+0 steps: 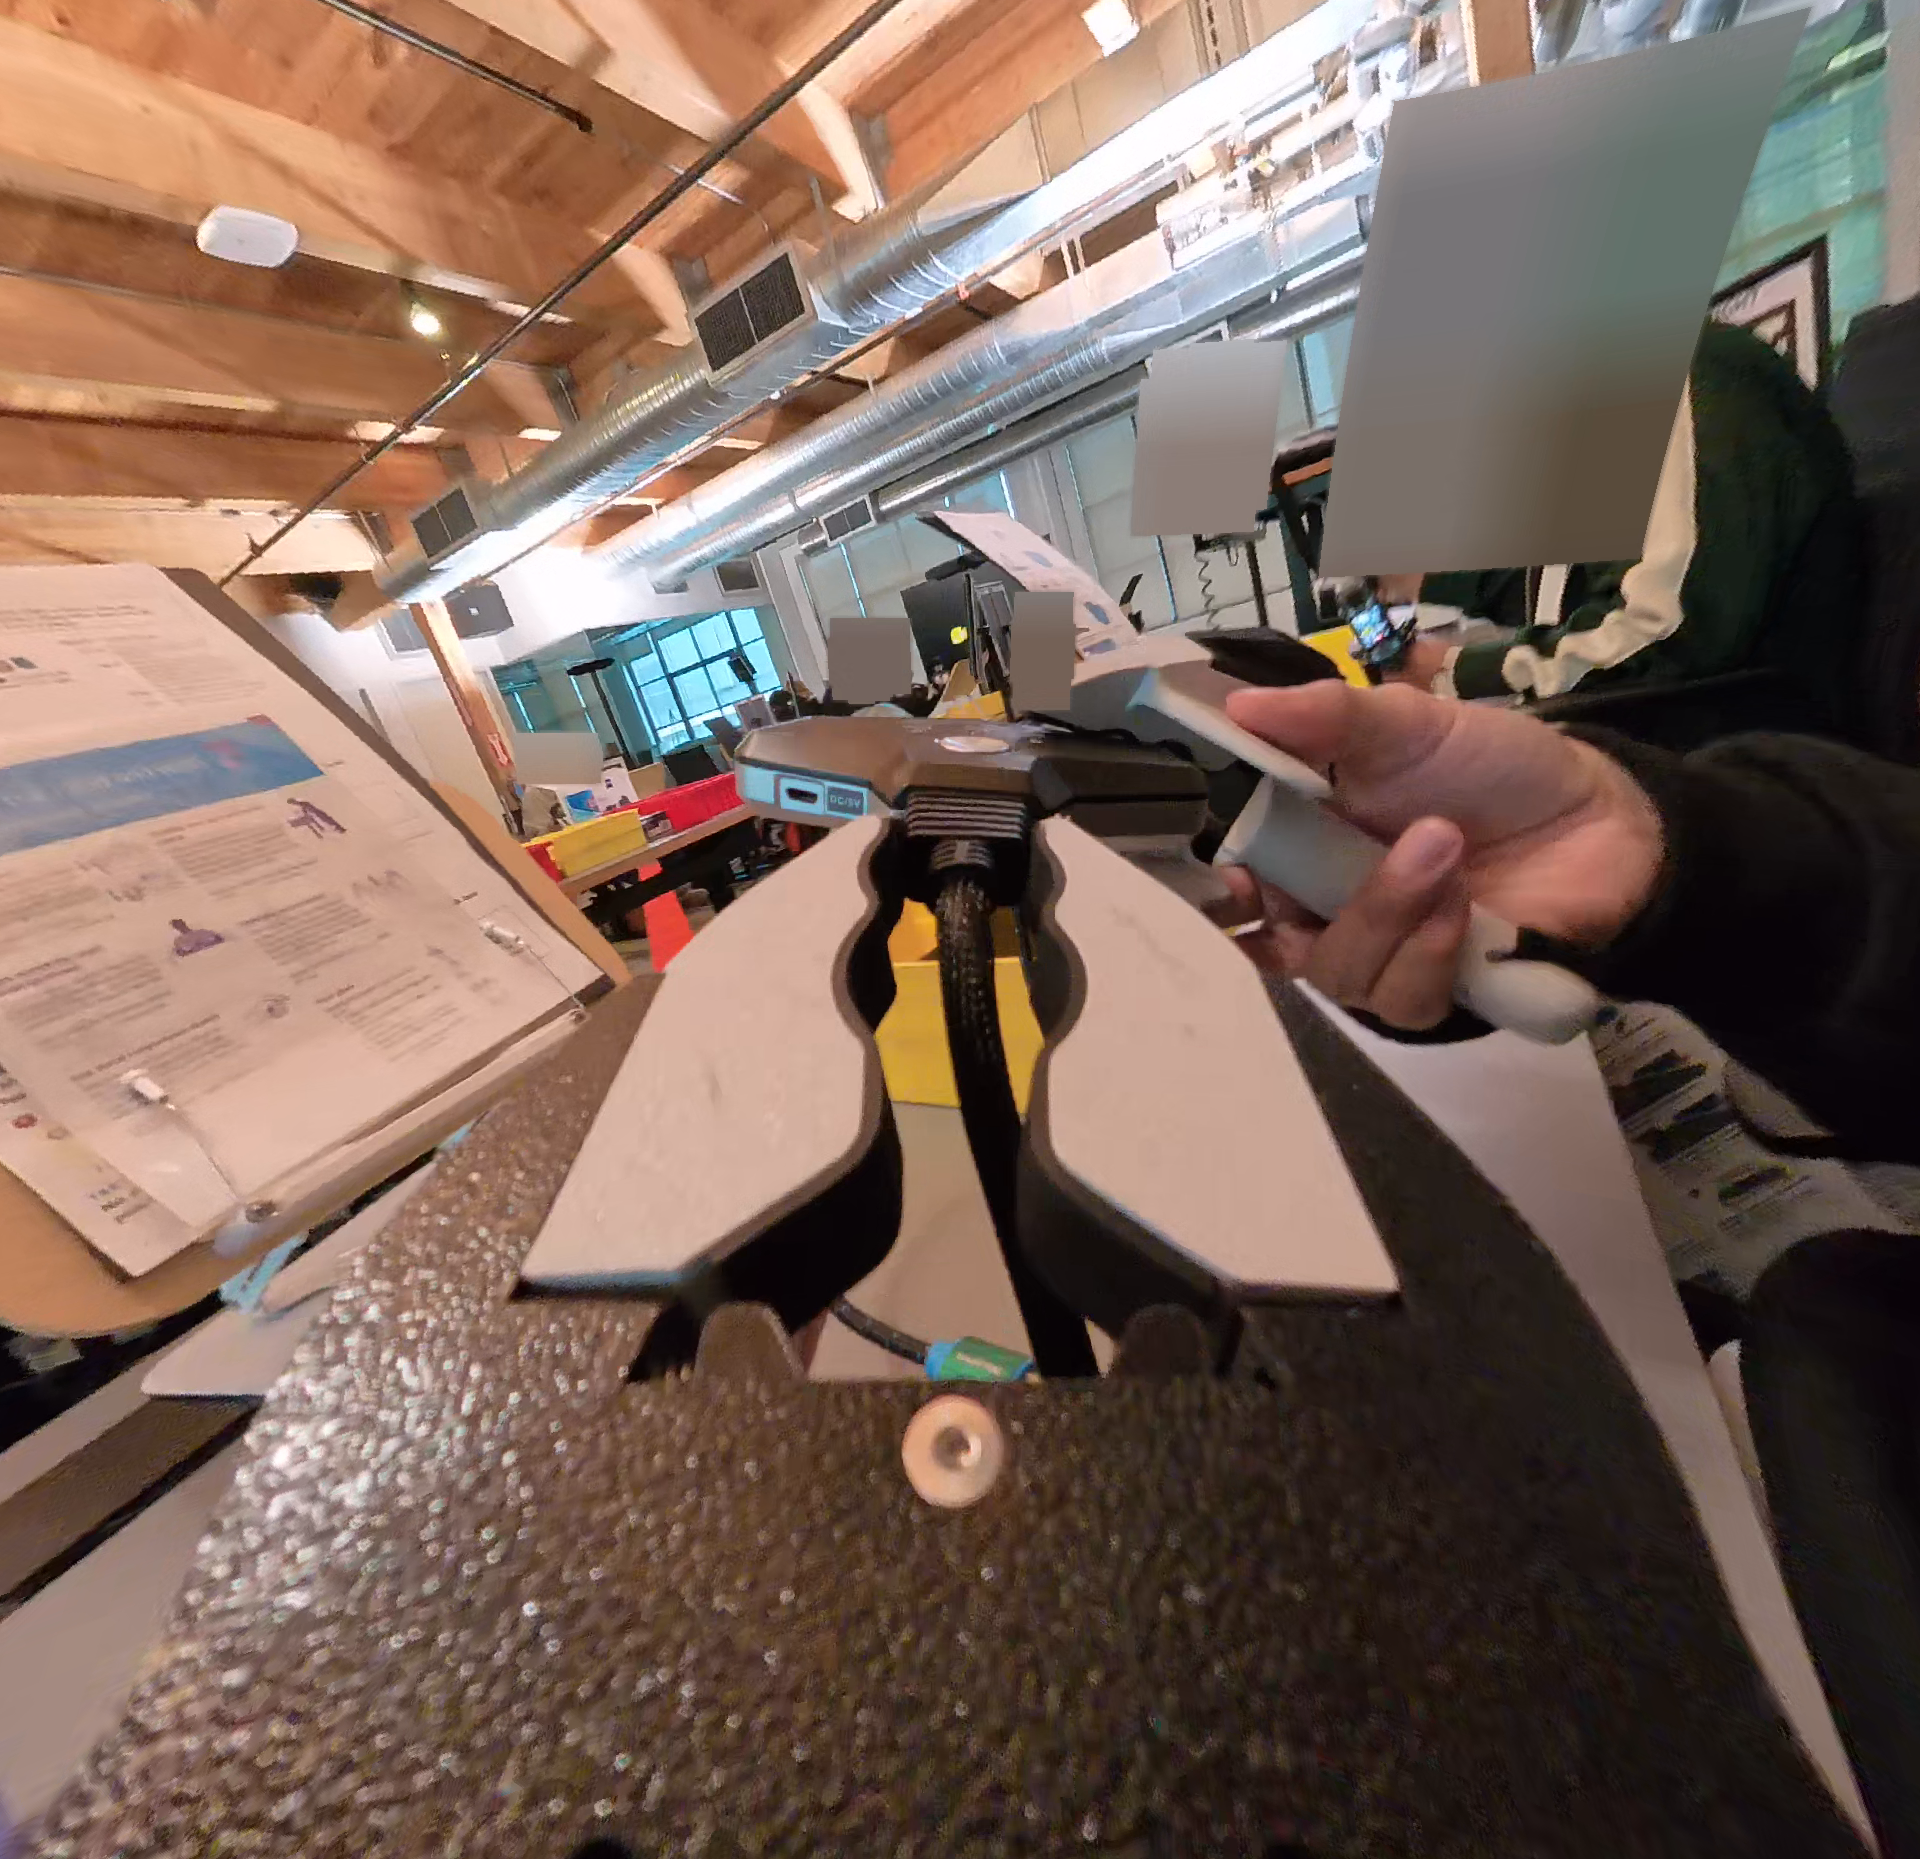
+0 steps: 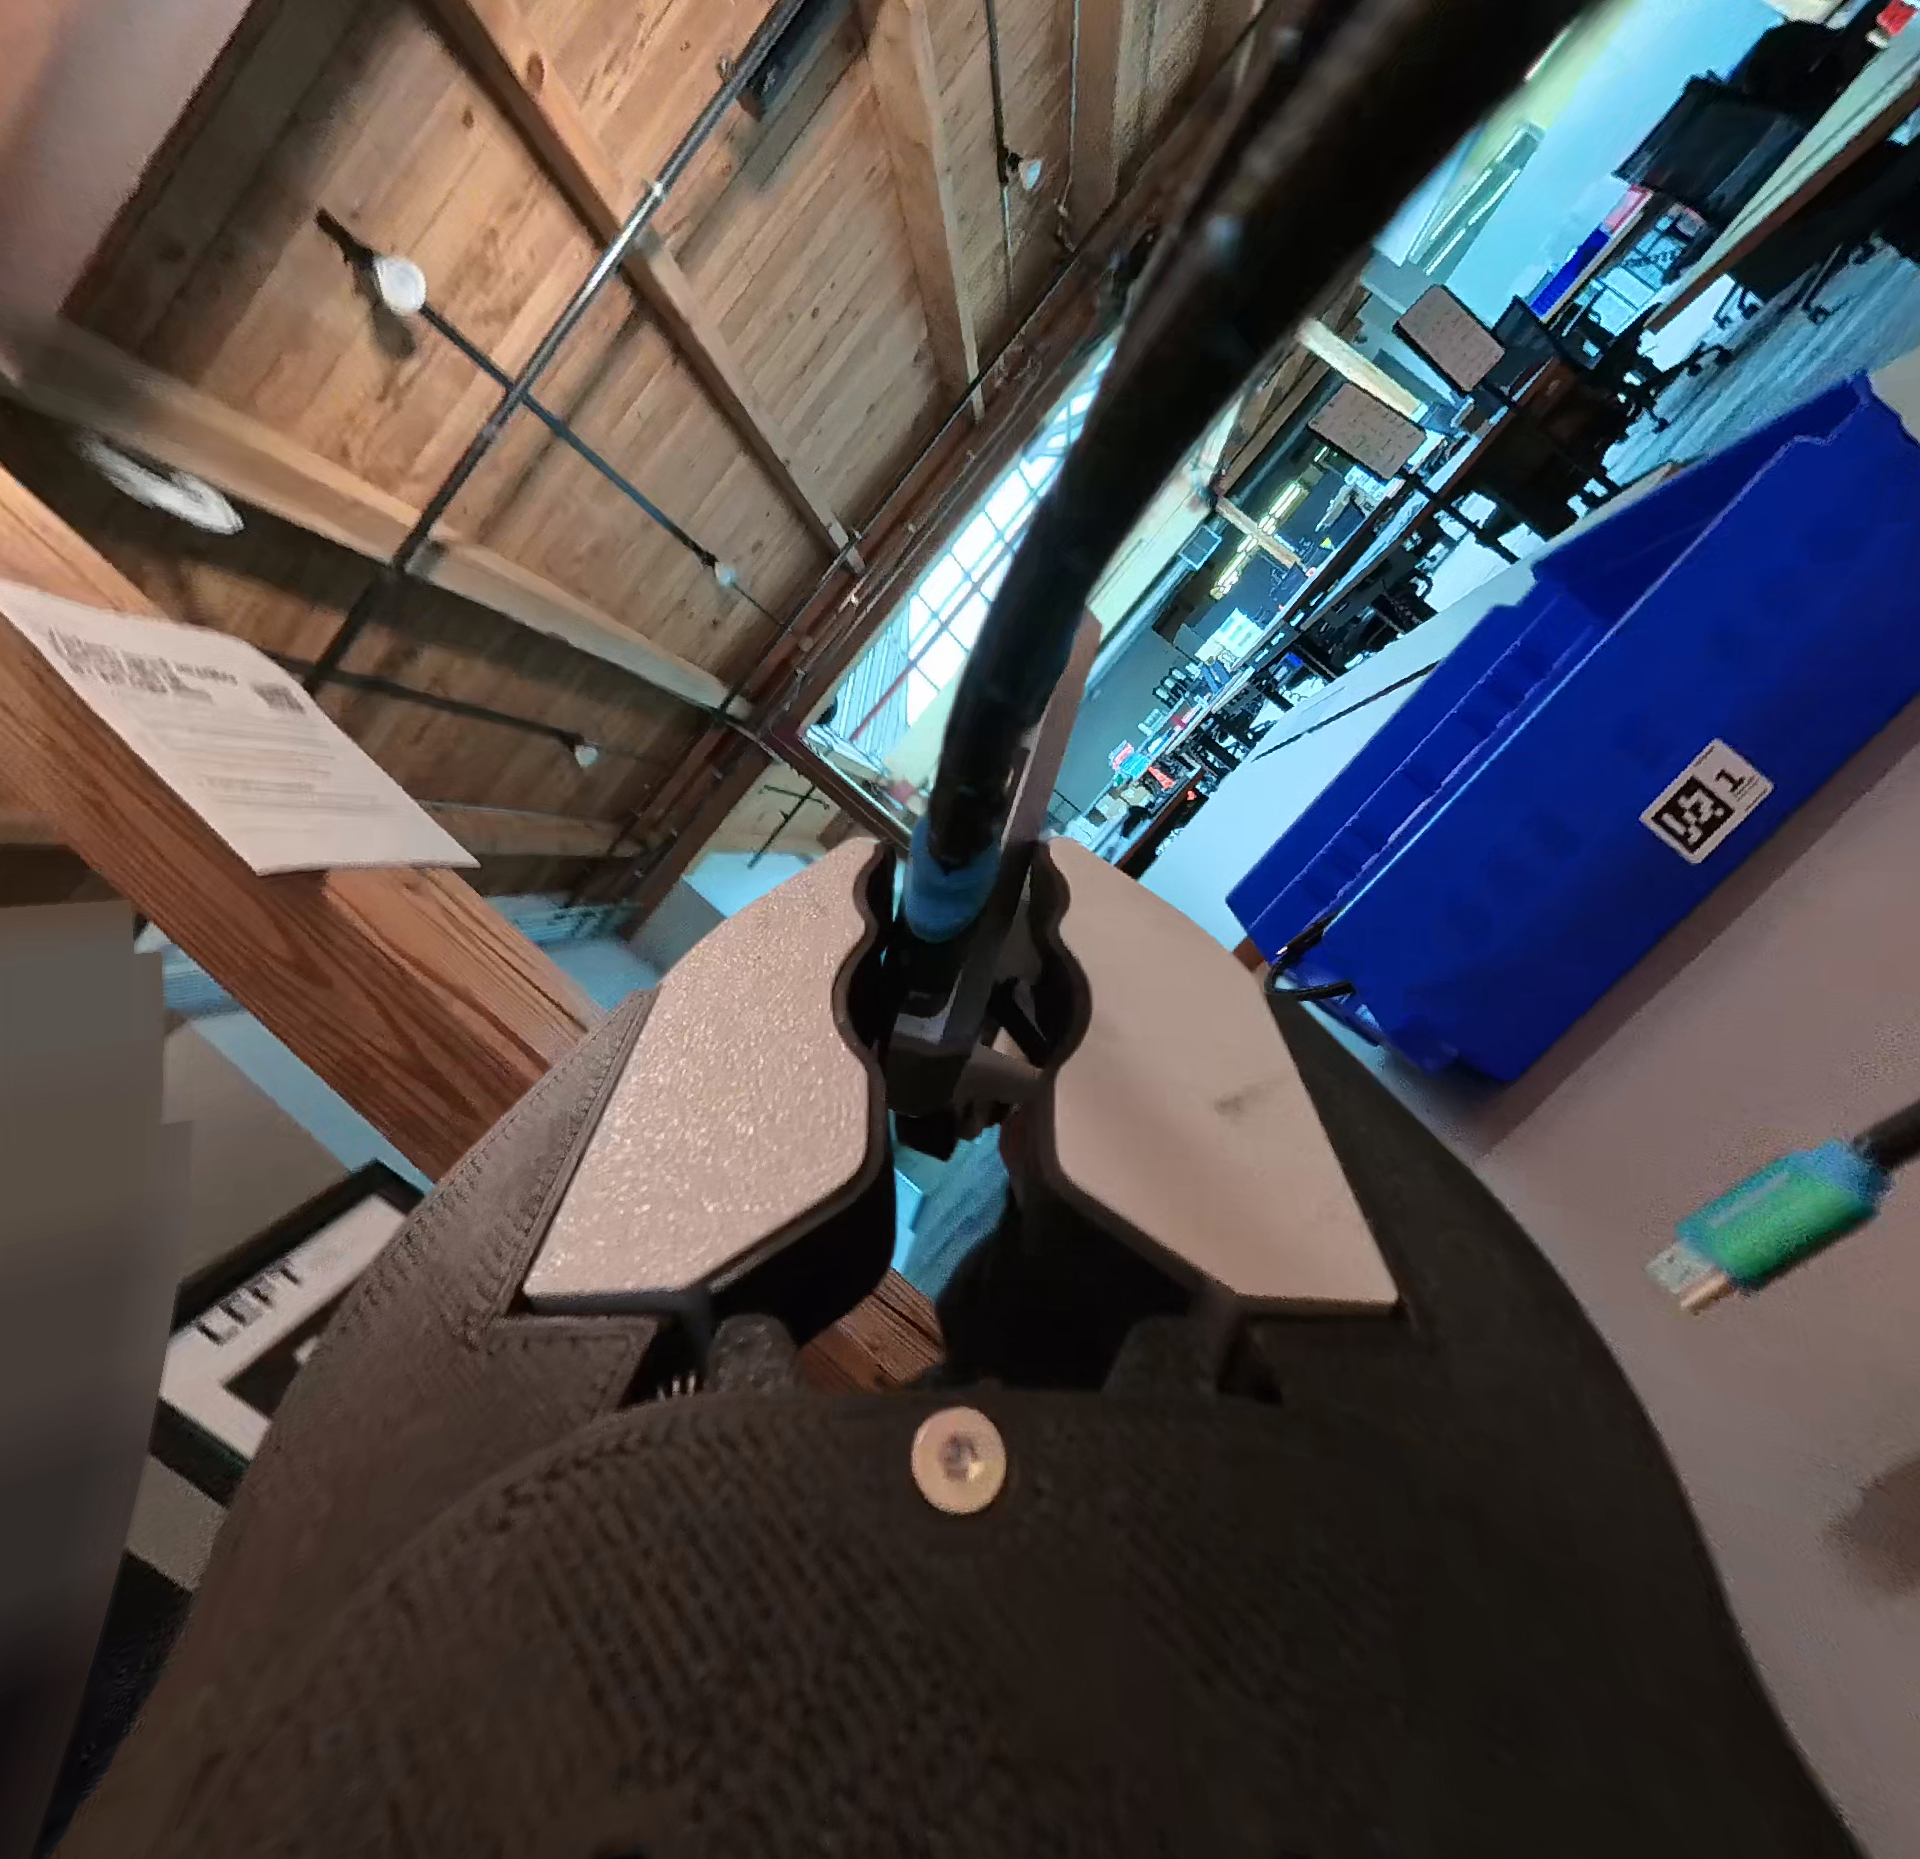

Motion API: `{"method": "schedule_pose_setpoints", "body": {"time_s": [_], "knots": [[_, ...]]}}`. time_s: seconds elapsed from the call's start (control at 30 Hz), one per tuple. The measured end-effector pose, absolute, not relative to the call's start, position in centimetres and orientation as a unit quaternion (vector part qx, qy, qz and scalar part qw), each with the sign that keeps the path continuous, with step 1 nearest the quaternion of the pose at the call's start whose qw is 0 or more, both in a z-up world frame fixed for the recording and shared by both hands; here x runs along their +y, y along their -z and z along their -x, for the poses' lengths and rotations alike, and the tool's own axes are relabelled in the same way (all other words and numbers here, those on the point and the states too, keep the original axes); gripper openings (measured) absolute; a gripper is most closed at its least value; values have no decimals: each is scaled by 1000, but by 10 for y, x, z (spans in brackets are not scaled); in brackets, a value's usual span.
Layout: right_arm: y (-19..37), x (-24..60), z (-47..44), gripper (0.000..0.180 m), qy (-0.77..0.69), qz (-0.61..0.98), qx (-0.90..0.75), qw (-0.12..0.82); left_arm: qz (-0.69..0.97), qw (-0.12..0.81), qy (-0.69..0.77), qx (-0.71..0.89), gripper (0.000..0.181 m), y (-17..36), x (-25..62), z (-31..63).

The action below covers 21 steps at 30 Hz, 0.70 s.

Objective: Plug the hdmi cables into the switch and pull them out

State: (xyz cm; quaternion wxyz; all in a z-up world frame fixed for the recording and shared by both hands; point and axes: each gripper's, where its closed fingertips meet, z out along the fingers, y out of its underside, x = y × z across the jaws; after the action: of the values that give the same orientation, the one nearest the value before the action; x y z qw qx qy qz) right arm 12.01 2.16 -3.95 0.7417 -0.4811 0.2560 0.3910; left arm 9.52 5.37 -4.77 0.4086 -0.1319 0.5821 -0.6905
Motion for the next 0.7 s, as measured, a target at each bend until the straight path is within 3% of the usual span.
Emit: {"method": "schedule_pose_setpoints", "body": {"time_s": [0.23,0.37,0.43,0.5,0.57,0.7], "knots": [[33,18,-104,56,-236,596,110,760,159,357,750,533,22,34,72,-91],[59,-2,-94,65,-120,734,11,668,163,352,762,518,22,30,85,-89],[59,-18,-85,60,-83,765,-43,637,162,344,762,524,22,32,86,-89],[40,-30,-86,66,-7,740,-75,668,154,330,761,537,22,36,81,-88],[28,-40,-84,59,54,722,-114,680,139,308,762,553,22,39,72,-85],[48,-49,-81,54,84,763,-163,620,101,265,763,581,22,45,48,-75]]}}
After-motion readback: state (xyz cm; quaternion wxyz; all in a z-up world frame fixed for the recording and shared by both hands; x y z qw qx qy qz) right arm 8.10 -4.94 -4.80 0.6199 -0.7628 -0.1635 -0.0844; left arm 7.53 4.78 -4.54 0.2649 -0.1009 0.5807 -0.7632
